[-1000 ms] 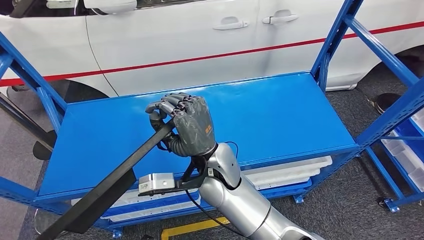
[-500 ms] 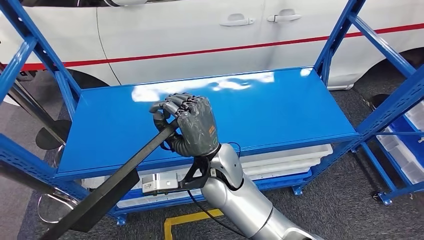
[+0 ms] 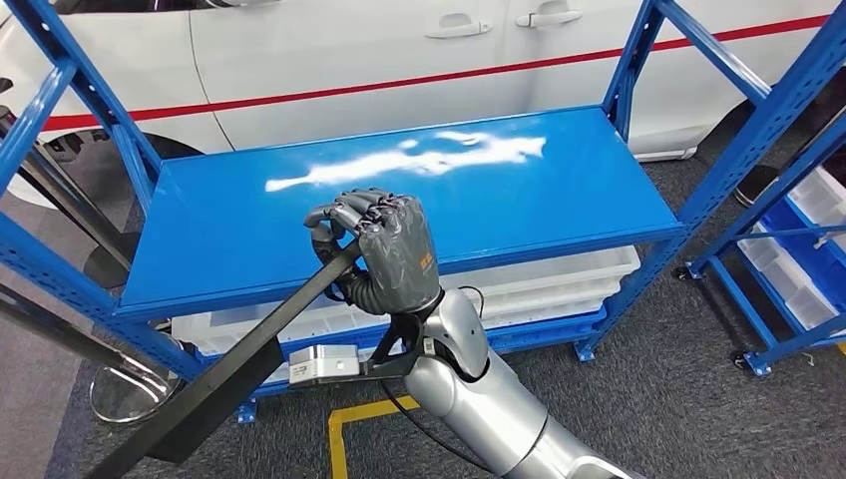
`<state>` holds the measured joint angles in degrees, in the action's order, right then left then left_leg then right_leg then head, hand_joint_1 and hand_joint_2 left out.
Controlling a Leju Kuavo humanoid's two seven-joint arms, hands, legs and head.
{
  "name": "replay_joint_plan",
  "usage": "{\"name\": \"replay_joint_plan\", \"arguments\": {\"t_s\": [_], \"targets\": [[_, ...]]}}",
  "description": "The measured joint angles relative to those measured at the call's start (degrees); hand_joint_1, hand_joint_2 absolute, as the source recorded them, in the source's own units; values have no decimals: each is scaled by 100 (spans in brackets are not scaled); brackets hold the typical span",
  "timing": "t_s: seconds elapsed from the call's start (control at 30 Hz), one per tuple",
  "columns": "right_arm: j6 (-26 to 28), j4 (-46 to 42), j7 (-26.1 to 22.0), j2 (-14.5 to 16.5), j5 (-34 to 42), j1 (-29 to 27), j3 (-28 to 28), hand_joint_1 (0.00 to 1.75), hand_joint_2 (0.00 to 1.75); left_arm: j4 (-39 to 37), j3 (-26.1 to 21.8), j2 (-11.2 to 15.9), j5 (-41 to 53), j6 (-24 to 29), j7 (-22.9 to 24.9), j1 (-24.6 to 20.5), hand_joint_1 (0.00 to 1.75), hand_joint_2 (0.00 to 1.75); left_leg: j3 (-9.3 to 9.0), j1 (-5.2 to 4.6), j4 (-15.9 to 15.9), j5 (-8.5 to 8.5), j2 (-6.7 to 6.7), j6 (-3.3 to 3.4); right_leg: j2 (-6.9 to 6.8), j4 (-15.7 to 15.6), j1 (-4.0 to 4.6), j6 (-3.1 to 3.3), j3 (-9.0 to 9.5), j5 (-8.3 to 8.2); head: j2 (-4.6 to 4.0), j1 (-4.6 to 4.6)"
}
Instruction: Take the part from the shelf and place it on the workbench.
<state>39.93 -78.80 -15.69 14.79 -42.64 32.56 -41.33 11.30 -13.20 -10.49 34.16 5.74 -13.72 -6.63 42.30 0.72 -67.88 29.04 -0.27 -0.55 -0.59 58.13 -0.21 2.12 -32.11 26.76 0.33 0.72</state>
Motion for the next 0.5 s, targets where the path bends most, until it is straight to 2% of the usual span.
{"name": "replay_joint_plan", "arguments": {"t_s": [0.03,0.07,0.1,0.13,0.17,0.2,0.23,0.27,0.3,0.37,0.4,0.43,0.5], "targets": [[-1,8,0,1,0,-2,0,175,175,0,0,0,0,-2,-1,-2,0,175,44,7,-342,178,1,-25,-7,7,5,3,-90,-70,0,0],[-1,18,0,1,-1,-2,0,175,175,0,0,0,0,-5,-1,-4,0,175,32,14,-573,207,1,-45,-13,16,8,-1,-187,-139,0,0],[-2,28,0,1,-2,-3,0,175,175,0,0,0,0,-11,-1,-5,0,175,-56,21,-642,117,2,-60,-18,29,9,-10,-293,-206,0,1],[-2,37,0,1,-7,-3,0,175,175,0,-1,0,0,-16,0,-7,0,175,-229,31,-529,-33,3,-67,-19,44,7,-23,-396,-271,0,1],[-1,40,0,1,-17,-3,0,175,175,0,-1,-1,1,-22,1,-13,0,175,-491,41,-254,-151,3,-69,-19,61,5,-41,-490,-333,0,1],[-1,42,1,2,-32,1,0,175,175,0,-1,-2,2,-27,1,-26,0,175,-803,41,130,-161,2,-64,-17,77,8,-65,-571,-386,0,1],[1,41,3,2,-49,6,-1,175,175,0,-1,-4,3,-32,2,-46,0,175,-1077,29,525,-103,-4,-41,-20,89,10,-96,-629,-440,0,0],[2,41,5,3,-62,14,-1,175,175,0,-1,-7,5,-37,2,-66,0,175,-1264,9,819,-30,-10,-11,-24,89,8,-130,-666,-497,0,0],[3,42,7,4,-70,21,-2,175,175,0,-2,-10,6,-40,2,-81,0,175,-1348,-17,992,26,-16,23,-30,77,4,-163,-686,-552,0,0],[4,46,9,1,-72,28,-2,175,175,0,-2,-14,7,-48,8,-89,0,175,-1315,-30,1080,-53,-4,107,-21,53,-14,-227,-711,-630,0,-1],[1,50,13,-3,-71,30,-2,175,175,0,-2,-15,7,-51,14,-91,0,175,-1286,-24,1108,-112,10,151,-4,103,-17,-254,-745,-555,0,-3],[-7,56,22,-9,-66,32,-2,175,175,0,-3,-17,7,-54,20,-92,0,175,-1241,-16,1132,-180,25,199,15,256,-17,-275,-805,-376,0,-5],[-67,72,63,-20,-25,38,-3,175,175,0,-4,-22,9,-55,27,-95,0,175,-1116,-22,1132,-293,42,265,38,882,-16,-298,-991,174,0,-8]]}}
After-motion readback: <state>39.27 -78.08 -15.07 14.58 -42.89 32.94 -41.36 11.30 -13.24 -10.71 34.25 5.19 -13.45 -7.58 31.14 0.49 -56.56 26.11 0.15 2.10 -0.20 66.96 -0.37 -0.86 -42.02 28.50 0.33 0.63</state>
